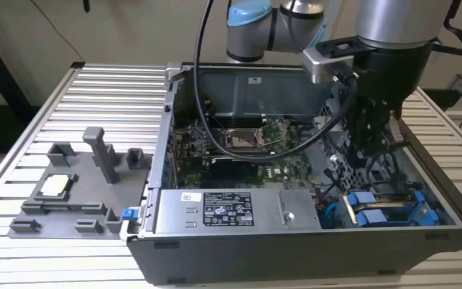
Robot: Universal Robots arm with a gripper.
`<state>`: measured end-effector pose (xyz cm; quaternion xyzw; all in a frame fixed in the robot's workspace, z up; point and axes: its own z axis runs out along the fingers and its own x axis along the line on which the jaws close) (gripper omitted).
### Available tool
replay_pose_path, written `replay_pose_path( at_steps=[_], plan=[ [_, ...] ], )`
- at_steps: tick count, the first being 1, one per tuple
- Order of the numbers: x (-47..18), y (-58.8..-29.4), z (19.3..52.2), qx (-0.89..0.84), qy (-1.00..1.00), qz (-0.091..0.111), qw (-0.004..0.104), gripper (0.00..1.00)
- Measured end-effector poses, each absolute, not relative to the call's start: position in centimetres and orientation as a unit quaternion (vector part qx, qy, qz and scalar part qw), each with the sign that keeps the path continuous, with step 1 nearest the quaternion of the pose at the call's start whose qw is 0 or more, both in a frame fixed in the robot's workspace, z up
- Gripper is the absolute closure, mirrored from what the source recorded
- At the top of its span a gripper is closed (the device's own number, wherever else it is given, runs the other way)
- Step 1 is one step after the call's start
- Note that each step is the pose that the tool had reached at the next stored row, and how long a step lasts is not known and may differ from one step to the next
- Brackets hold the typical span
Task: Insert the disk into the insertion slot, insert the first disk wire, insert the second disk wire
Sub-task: 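Insert the second disk wire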
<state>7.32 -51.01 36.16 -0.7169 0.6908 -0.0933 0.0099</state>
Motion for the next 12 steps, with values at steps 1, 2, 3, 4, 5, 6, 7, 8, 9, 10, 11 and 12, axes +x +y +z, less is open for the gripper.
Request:
replay_pose_path(
  at_steps=[1, 2, 3, 4, 5, 6, 7, 8, 9, 10, 11, 12],
  plan=[
    [7.4, -51.3, 36.2, -0.717, 0.691, -0.093, 0.01, 0.84],
    [7.4, -51.6, 36.1, -0.717, 0.691, -0.093, 0.009, 0.84],
    [7.4, -51.9, 36.1, -0.717, 0.691, -0.092, 0.009, 0.84],
    [7.5, -52.2, 36.1, -0.717, 0.691, -0.092, 0.009, 0.84],
    [7.5, -52.4, 36.1, -0.717, 0.691, -0.091, 0.008, 0.84],
    [7.6, -52.7, 36.1, -0.717, 0.691, -0.091, 0.008, 0.84],
    [7.7, -52.9, 36.0, -0.717, 0.691, -0.09, 0.008, 0.84],
    [7.8, -53.2, 36.0, -0.717, 0.691, -0.09, 0.007, 0.84],
    [8.0, -53.3, 36.0, -0.717, 0.691, -0.089, 0.006, 0.84],
    [8.1, -53.4, 36.0, -0.718, 0.691, -0.087, 0.005, 0.84],
    [8.4, -53.5, 35.9, -0.718, 0.691, -0.086, 0.004, 0.84],
    [8.6, -53.6, 35.9, -0.718, 0.691, -0.084, 0.002, 0.84]
  ],
)
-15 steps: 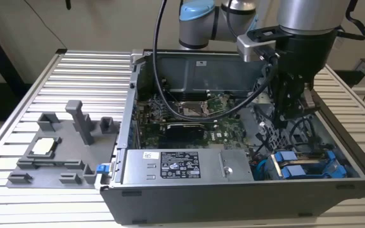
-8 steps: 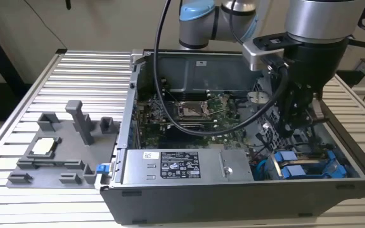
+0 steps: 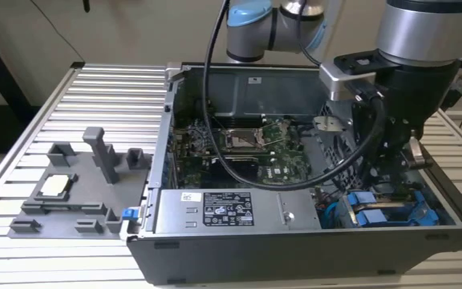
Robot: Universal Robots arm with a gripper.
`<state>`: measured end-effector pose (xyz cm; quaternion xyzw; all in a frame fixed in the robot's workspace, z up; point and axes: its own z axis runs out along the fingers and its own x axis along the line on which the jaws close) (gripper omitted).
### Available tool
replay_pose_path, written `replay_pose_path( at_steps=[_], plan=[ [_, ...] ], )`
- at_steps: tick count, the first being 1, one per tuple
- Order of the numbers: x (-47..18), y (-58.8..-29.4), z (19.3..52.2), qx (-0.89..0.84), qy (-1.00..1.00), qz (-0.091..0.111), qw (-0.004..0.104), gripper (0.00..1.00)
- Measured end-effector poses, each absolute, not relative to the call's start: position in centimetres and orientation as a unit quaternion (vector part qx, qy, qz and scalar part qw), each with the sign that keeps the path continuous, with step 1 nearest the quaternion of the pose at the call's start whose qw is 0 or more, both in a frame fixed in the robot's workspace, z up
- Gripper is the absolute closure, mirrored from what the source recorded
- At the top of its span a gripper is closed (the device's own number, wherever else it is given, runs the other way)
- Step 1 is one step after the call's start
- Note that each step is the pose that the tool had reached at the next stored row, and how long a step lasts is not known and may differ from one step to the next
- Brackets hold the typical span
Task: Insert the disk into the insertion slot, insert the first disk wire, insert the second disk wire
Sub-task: 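Insert the second disk wire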
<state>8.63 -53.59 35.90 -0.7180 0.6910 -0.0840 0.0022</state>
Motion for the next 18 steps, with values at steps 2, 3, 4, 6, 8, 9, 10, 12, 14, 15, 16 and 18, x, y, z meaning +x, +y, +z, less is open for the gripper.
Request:
replay_pose_path(
  at_steps=[2, 3, 4, 6, 8, 9, 10, 12, 14, 15, 16, 18],
  plan=[
    [9.2, -53.6, 35.8, -0.718, 0.691, -0.08, -0.001, 0.84],
    [9.5, -53.7, 35.8, -0.719, 0.691, -0.078, -0.003, 0.84],
    [9.8, -53.7, 35.8, -0.719, 0.691, -0.075, -0.006, 0.84],
    [10.3, -53.7, 35.8, -0.719, 0.691, -0.07, -0.01, 0.84],
    [10.9, -53.8, 35.8, -0.72, 0.691, -0.066, -0.015, 0.84],
    [11.2, -53.8, 35.7, -0.72, 0.691, -0.063, -0.017, 0.84],
    [11.5, -53.8, 35.7, -0.72, 0.691, -0.061, -0.019, 0.84],
    [12.0, -53.9, 35.7, -0.721, 0.691, -0.057, -0.023, 0.84],
    [12.4, -54.0, 35.7, -0.721, 0.69, -0.054, -0.026, 0.84],
    [12.5, -54.1, 35.7, -0.721, 0.69, -0.053, -0.026, 0.84],
    [12.5, -54.2, 35.7, -0.721, 0.691, -0.052, -0.026, 0.84],
    [12.5, -54.2, 35.7, -0.721, 0.691, -0.04, -0.013, 0.84]
  ],
)
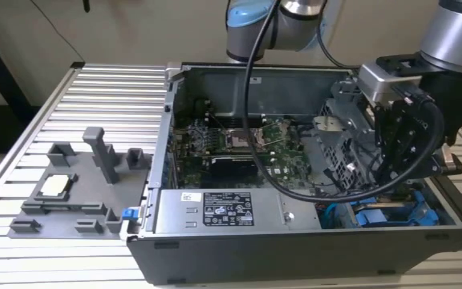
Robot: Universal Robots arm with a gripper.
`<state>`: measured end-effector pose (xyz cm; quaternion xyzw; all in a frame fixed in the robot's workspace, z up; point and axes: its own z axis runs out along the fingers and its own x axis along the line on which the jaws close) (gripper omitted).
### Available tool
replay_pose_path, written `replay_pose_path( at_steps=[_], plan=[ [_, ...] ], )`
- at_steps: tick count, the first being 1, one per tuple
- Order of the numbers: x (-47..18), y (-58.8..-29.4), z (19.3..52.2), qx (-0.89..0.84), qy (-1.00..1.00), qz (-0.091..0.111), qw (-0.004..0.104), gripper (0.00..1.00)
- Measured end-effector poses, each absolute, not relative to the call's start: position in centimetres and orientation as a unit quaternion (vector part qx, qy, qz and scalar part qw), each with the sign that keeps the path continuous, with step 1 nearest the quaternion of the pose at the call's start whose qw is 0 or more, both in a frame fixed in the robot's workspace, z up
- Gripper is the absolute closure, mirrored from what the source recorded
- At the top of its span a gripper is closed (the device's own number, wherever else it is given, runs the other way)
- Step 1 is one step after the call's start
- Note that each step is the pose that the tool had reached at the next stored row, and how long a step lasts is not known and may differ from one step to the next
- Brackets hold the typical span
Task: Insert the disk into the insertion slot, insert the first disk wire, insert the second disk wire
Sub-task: 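Insert the second disk wire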
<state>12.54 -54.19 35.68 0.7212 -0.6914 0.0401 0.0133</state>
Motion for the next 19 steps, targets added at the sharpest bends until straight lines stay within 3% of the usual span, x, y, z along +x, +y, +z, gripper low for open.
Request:
replay_pose_path(
  at_steps=[4, 11, 19],
  plan=[
    [12.6, -54.4, 35.7, 0.721, -0.693, 0.018, -0.009, 0.84],
    [12.9, -55.9, 35.6, 0.721, -0.693, 0.008, 0.001, 0.84],
    [13.4, -56.4, 35.2, 0.718, -0.696, 0.005, 0.002, 0.84]
  ],
)
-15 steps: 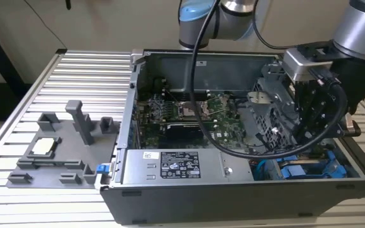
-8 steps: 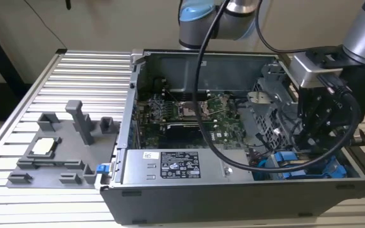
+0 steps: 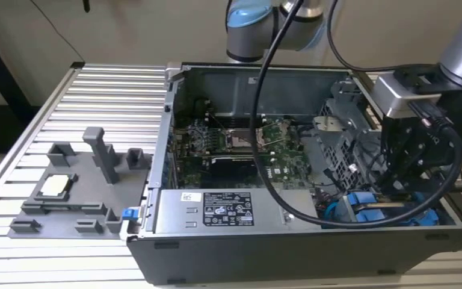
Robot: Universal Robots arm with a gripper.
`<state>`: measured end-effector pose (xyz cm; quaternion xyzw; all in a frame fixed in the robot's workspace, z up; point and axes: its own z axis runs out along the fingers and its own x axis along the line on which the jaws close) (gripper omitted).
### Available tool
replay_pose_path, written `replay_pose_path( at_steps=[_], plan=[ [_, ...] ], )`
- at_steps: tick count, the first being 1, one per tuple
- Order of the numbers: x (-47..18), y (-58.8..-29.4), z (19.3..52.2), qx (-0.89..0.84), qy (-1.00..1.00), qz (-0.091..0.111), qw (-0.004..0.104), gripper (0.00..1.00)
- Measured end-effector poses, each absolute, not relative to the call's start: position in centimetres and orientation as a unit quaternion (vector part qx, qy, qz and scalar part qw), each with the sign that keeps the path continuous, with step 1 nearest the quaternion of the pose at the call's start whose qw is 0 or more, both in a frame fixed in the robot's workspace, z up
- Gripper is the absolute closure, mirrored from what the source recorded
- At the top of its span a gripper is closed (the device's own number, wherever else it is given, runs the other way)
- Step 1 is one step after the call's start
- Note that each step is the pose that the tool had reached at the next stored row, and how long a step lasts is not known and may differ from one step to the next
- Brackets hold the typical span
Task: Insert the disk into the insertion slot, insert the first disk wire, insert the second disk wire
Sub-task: 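Insert the second disk wire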
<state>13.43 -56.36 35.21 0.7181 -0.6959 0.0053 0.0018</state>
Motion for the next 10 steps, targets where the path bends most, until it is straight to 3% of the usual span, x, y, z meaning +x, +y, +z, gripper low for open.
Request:
replay_pose_path(
  at_steps=[4, 10],
  plan=[
    [13.5, -56.35, 34.94, 0.709, -0.705, 0.0, -0.004, 0.84],
    [13.88, -56.36, 34.89, 0.708, -0.706, -0.001, -0.003, 0.84]
  ],
)
